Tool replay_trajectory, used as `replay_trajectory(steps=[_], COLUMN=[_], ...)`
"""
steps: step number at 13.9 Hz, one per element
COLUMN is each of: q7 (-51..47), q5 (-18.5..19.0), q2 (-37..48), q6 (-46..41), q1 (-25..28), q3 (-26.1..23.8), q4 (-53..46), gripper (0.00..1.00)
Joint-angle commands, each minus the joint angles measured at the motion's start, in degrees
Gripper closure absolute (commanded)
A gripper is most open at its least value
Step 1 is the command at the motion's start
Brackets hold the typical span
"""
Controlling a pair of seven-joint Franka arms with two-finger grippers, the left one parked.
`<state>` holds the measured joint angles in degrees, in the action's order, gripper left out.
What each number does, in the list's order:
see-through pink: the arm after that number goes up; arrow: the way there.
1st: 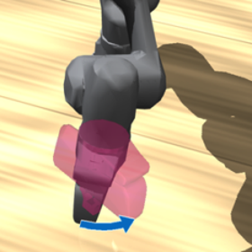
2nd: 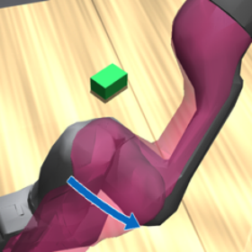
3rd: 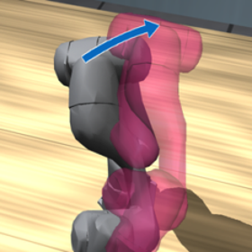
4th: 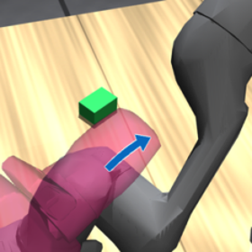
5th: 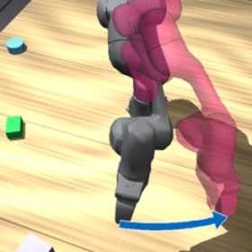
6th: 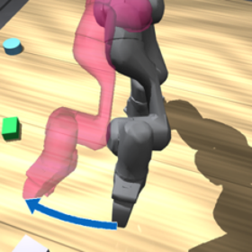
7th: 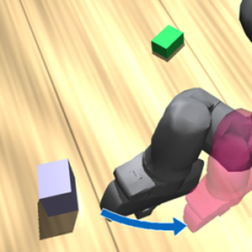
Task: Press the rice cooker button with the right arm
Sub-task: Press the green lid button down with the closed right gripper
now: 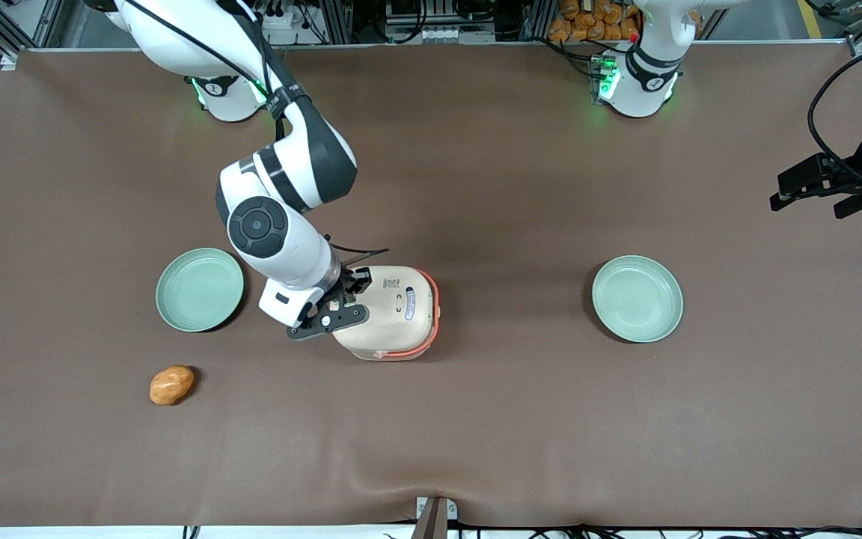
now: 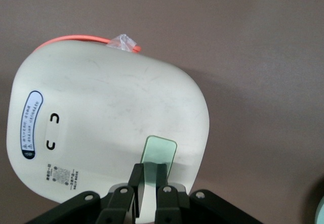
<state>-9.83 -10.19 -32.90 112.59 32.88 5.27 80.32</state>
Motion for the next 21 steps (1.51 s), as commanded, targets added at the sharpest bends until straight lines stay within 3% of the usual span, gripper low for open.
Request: replay_trajectory(steps=[1,4,21], q7=[-0.1,-0.1,2.9], q5=[-1.3,-1.3,-1.1], q2=[-1.2,-1.5,-2.9], q6=[0.0,0.3,4.2], q1=[0.6,0.6,0.3], q3=[0.7,0.7,0.8], q4=[-1.3,-1.3,1.0], gripper=[0.85,0.90,0.93])
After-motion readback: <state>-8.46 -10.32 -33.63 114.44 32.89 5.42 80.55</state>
